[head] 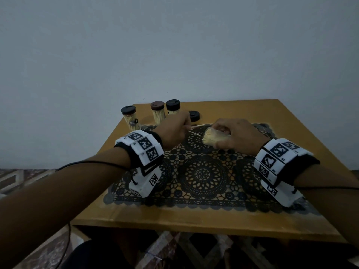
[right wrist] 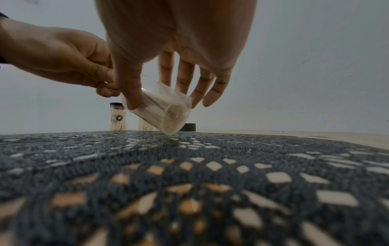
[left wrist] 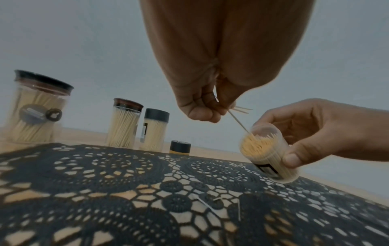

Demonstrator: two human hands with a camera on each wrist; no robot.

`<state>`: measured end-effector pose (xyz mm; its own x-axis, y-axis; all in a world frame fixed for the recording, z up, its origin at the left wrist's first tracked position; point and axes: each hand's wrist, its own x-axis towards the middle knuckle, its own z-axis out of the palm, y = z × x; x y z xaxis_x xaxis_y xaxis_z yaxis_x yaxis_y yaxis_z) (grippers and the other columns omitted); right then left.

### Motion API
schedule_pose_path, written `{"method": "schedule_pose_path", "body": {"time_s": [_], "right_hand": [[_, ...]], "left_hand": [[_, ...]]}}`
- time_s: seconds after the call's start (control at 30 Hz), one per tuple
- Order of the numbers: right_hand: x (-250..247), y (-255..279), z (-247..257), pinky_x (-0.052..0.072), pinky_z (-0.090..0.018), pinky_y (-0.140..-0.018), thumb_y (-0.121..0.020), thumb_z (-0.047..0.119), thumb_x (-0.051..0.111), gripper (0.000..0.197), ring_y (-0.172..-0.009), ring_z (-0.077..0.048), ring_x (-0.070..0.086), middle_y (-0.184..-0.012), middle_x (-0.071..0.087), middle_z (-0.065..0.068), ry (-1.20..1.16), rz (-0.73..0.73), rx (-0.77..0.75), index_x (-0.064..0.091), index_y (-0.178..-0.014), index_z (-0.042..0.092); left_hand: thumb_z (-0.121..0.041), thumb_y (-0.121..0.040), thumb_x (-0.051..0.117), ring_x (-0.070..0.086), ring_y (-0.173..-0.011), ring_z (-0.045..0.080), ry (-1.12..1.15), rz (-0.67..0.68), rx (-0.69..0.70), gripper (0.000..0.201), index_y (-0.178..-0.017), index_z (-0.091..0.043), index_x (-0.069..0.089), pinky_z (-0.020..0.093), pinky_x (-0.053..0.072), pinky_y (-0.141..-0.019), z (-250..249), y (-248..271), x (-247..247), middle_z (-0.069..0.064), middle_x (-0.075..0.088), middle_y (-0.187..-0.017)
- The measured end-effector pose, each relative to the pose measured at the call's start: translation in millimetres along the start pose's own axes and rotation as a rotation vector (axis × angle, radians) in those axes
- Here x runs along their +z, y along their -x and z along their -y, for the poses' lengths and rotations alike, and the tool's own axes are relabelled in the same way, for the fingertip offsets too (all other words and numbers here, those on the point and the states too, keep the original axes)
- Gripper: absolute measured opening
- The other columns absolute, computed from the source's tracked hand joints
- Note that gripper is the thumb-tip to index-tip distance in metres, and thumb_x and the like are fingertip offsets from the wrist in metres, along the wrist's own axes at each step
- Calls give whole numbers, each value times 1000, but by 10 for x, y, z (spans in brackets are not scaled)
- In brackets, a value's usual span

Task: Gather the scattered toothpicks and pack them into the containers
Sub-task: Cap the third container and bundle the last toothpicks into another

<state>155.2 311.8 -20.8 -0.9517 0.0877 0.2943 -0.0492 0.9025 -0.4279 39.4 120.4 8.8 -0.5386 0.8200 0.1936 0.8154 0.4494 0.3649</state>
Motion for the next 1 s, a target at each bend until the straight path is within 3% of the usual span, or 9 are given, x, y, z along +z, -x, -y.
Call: {"method": "schedule_pose_path", "body": {"time_s": [0.17, 0.3, 0.4, 0.57, 0.67, 0.77, 0.87, 0.93, 1.0], "right_hand": [[9, 11, 35, 52, -35, -74, -69, 31, 85, 45, -87, -16, 61, -98, 67, 2, -52, 6, -29, 67, -109, 20], [-5, 26, 50, 51, -30, -71, -69, 28, 85, 43, -84, -14, 61, -95, 67, 4, -74, 13, -45, 68, -107, 19], [-7, 26, 71, 44, -18, -66, -68, 27, 85, 43, -81, -11, 59, -92, 65, 6, -64, 25, -65, 67, -107, 19], [-2, 18, 54, 52, -31, -72, -69, 34, 84, 46, -83, -16, 61, -95, 65, 2, -60, 17, -40, 66, -108, 17], [-2, 11, 38, 49, -33, -71, -72, 36, 83, 44, -82, -17, 58, -94, 62, 2, -43, -20, -6, 62, -106, 17], [10, 15, 44, 43, -25, -62, -75, 35, 81, 36, -73, -10, 54, -84, 58, 10, -85, -31, -14, 61, -100, 19], [11, 23, 48, 43, -25, -58, -76, 36, 79, 32, -68, -13, 55, -79, 60, 9, -137, -32, -36, 60, -95, 17], [12, 25, 51, 47, -33, -61, -76, 35, 79, 34, -69, -18, 58, -80, 63, 4, -141, -33, -39, 61, -95, 14], [11, 30, 59, 49, -36, -62, -73, 31, 82, 33, -70, -20, 59, -79, 62, 5, -137, -28, -48, 60, -93, 16]], "left_hand": [[-11, -97, 48, 47, -72, 11, 45, -5, -10, 6, -92, -14, 48, 23, 34, -59, -66, 32, 50, -6, 51, -80], [-5, -94, 52, 40, -65, 2, 2, 58, 59, 7, -90, -11, 51, 16, 30, -54, -146, 34, 140, -12, 43, -74], [-7, -91, 60, 42, -66, 2, -15, 63, 81, 5, -89, -11, 59, 12, 31, -55, -191, 7, 132, -14, 45, -73], [-8, -87, 63, 48, -70, 1, 128, -167, 49, 3, -89, -10, 62, 5, 38, -60, -310, -38, 148, -4, 57, -84], [-6, -92, 53, 53, -96, 13, 186, -237, -9, 20, -111, -6, 60, 14, 39, -77, -303, -20, 114, 4, 61, -107], [-12, -92, 54, 48, -117, 21, 278, 66, -81, 47, -137, -4, 41, 32, 41, -97, -286, 31, 129, 12, 50, -134], [-23, -76, 53, 45, -124, 28, 298, 320, -71, 78, -146, -8, 24, 47, 42, -102, -385, 158, 211, 15, 37, -147], [-20, -79, 54, 34, -136, 31, 287, 319, -66, 82, -150, -10, 13, 45, 35, -109, -403, 191, 255, 16, 26, -153], [-9, -89, 53, 6, -147, 29, 184, 274, -54, 80, -152, -7, 3, 40, 19, -118, -430, 207, 258, 15, 6, -160]]}}
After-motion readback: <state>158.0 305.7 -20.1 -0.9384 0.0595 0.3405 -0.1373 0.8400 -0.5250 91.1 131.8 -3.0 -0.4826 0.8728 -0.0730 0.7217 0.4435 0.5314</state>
